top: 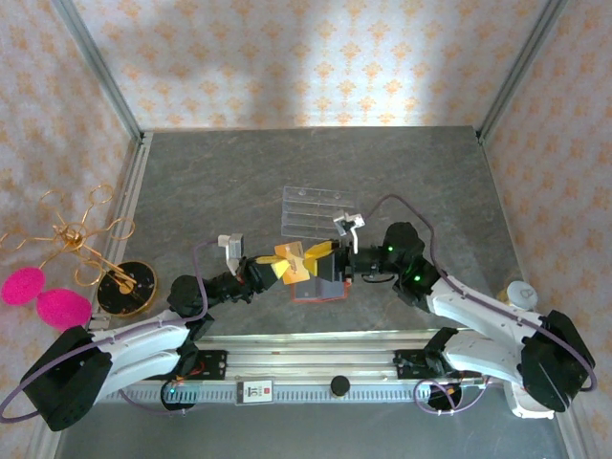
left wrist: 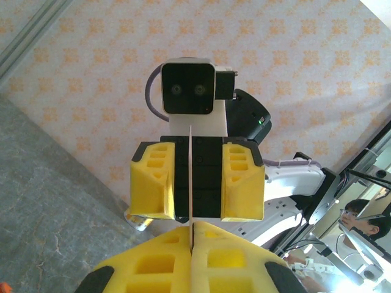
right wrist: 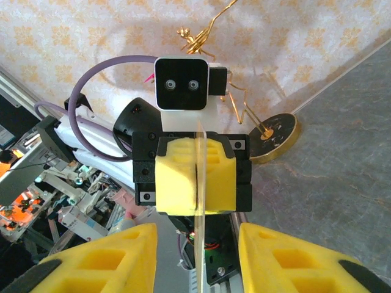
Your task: Take the credit cards out of the card holder
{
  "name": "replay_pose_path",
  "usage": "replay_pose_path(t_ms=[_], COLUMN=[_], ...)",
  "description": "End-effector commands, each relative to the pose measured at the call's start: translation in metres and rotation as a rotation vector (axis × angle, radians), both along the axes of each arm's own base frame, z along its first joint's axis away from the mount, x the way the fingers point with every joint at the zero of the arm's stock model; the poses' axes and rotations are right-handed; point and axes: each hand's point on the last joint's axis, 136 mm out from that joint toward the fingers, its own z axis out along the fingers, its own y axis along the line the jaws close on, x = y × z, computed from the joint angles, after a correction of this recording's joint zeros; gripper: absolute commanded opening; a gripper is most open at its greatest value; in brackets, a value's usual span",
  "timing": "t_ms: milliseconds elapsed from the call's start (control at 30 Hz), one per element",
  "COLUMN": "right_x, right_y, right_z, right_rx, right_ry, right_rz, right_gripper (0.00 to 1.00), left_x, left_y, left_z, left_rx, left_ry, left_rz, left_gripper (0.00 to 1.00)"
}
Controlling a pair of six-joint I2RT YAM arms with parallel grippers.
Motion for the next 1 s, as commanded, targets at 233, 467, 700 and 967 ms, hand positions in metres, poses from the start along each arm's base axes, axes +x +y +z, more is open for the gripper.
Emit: replay_pose_path(t_ms=[233, 467, 700, 967], right_x=[0.009, 0.063, 0.144, 0.214], right_y=[0.017, 0.017, 0.000, -0.005], right_z=[0.021, -0.005, -0.021, -0.055], right_rx=[0.001, -0.273, -0.574, -0.911], right_ry=[-0.058, -0.145, -0.313, -0.481], right_rz=[0.007, -0.177, -0.396, -0.393], right_gripper=[0.04, 0.00, 0.00, 0.00], left_x=[-0.003, 0.020, 0.034, 0.052], left_y=[0.000, 0.011, 0.034, 0.056], left_z=[0.014, -0.011, -0.022, -0.045], left_rx=[-0.024, 0.043, 0.097, 0.208], left_ry=[-0.040, 0.078, 0.136, 0.244], left_rz=[-0.015, 0.123, 0.289, 0.460], left_gripper=[0.00, 0.55, 0.99, 0.99])
